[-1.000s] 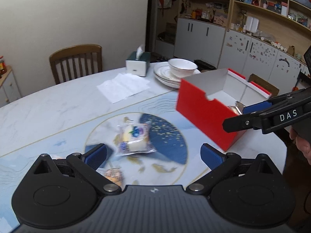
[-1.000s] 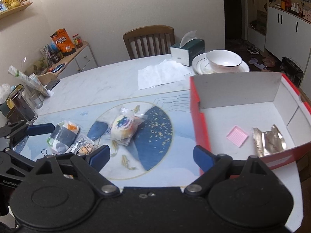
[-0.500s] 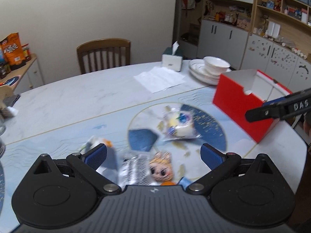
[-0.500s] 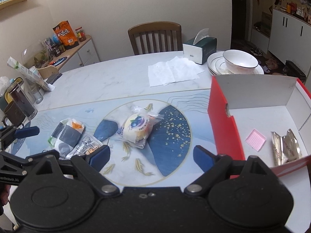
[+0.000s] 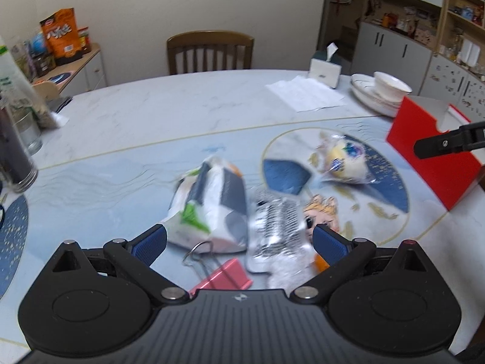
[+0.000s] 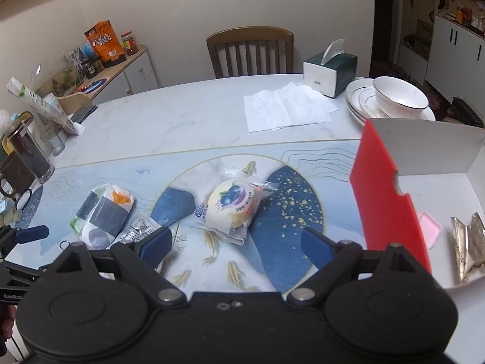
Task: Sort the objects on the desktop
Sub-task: 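Move both open tools back from the box toward the items on the table, then grasp the blueberry bread bag with the right tool while the left tool grasps the pink binder clip, then carry the binder clip in the left tool and bread bag in the right tool to the box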
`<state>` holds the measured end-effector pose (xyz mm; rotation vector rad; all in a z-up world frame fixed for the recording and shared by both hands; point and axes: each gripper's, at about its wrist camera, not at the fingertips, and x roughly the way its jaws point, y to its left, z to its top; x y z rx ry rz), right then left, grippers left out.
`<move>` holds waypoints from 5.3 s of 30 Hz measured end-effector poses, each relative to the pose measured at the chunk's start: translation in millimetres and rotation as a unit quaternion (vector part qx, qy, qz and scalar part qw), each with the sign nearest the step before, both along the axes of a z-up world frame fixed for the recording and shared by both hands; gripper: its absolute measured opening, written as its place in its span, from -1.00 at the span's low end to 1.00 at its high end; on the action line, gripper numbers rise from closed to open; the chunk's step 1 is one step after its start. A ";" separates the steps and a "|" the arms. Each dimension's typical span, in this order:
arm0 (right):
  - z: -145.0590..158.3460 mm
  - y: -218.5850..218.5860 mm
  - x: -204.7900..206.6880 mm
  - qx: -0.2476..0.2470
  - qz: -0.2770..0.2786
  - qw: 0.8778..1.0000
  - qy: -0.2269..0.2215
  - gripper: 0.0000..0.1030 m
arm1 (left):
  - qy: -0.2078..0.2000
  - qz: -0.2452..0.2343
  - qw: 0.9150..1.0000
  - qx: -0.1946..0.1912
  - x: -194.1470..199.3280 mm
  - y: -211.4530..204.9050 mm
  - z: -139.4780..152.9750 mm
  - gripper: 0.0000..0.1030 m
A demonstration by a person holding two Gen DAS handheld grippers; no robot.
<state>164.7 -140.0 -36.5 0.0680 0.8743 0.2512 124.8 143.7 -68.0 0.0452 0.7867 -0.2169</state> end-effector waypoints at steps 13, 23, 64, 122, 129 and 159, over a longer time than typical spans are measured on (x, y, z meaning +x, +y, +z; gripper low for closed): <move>-20.4 23.5 30.3 -0.017 0.014 1.000 0.005 0.76 | 0.028 0.039 0.999 0.024 3.2 18.4 -34.9 0.98; -36.9 33.6 55.2 -0.025 0.004 1.000 0.015 0.76 | 0.048 0.041 0.998 -0.001 3.1 25.7 -44.0 0.77; -80.3 37.4 79.5 -0.059 -0.015 0.995 0.076 0.08 | 0.044 -0.036 0.998 0.019 -3.6 6.9 -48.9 -0.04; 41.5 -88.1 -40.9 0.010 0.050 0.999 0.008 0.02 | -0.004 -0.021 0.999 -0.029 -37.7 -66.5 41.9 -0.06; 48.5 -127.1 -35.4 0.008 0.043 0.999 -0.003 0.02 | -0.010 -0.038 0.999 -0.031 -28.9 -106.8 50.6 -0.06; 33.3 -296.9 -5.3 -0.038 -0.047 0.998 -0.003 0.02 | -0.049 -0.225 0.973 -0.009 33.9 -334.1 77.1 -0.06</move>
